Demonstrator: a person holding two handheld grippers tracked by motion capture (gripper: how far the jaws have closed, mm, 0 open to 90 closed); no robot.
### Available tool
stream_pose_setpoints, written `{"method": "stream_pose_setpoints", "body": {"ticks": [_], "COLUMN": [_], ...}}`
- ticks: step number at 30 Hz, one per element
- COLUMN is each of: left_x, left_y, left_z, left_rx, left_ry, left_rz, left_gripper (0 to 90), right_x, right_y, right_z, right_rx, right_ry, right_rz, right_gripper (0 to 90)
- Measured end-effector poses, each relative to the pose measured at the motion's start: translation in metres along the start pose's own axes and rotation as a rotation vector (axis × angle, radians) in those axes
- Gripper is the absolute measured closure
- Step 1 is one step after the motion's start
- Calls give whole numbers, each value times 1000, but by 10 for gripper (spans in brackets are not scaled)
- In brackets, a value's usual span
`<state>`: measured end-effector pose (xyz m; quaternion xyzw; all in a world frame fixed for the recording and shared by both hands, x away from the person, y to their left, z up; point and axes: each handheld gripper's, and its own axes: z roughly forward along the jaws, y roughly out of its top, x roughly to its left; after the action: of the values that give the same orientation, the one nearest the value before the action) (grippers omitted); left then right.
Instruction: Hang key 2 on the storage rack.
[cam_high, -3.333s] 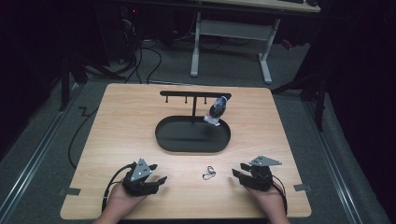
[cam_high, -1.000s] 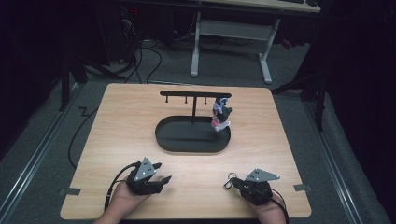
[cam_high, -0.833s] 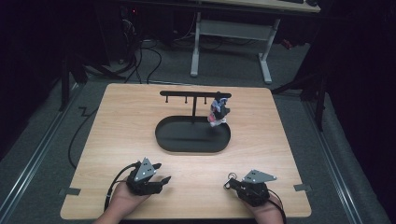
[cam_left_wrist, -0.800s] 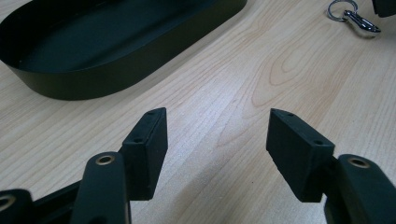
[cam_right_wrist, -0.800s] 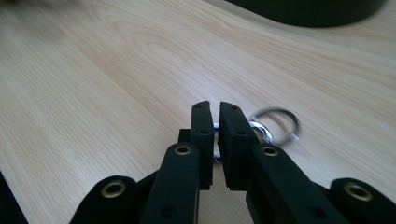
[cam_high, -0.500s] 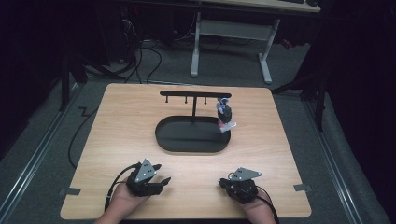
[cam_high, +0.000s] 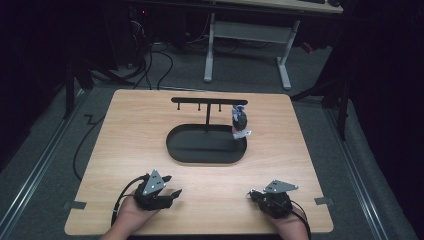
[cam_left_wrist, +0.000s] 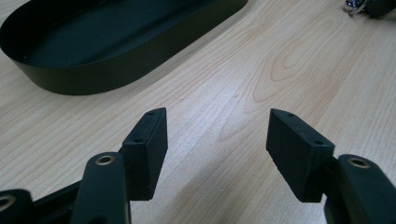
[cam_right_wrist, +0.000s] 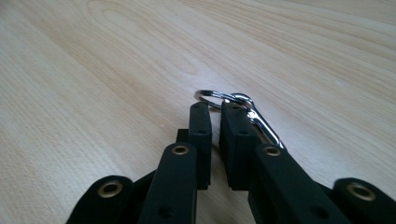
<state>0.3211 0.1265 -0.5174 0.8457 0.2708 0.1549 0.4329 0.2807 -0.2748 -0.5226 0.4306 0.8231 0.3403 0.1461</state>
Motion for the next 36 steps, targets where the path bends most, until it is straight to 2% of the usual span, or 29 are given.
{"method": "stream_pose_setpoints", "body": {"ticks": [2,14,25,29,36], "left_x": [0,0,0,-1,-1], "left_y": [0,0,0,0,-1], "left_z": [0,0,1,1,1], "left_rx": [0,1,3,8,9], "left_ry": [0,2,1,0,0], "left_rz": [0,0,2,4,6], "left_gripper": [393,394,394,394,394], "right_x": [-4,-9,-4,0,2], "right_y": [-1,-5,-2,-1,4], "right_z": [-1,-6,-6,-3,2], "right_rx": [-3,-3,-13,-8,-25], "right_ry": [-6,-17,9,20,24], "right_rz": [15,38,24,-1,3], "right_gripper": [831,820,809,809,799]}}
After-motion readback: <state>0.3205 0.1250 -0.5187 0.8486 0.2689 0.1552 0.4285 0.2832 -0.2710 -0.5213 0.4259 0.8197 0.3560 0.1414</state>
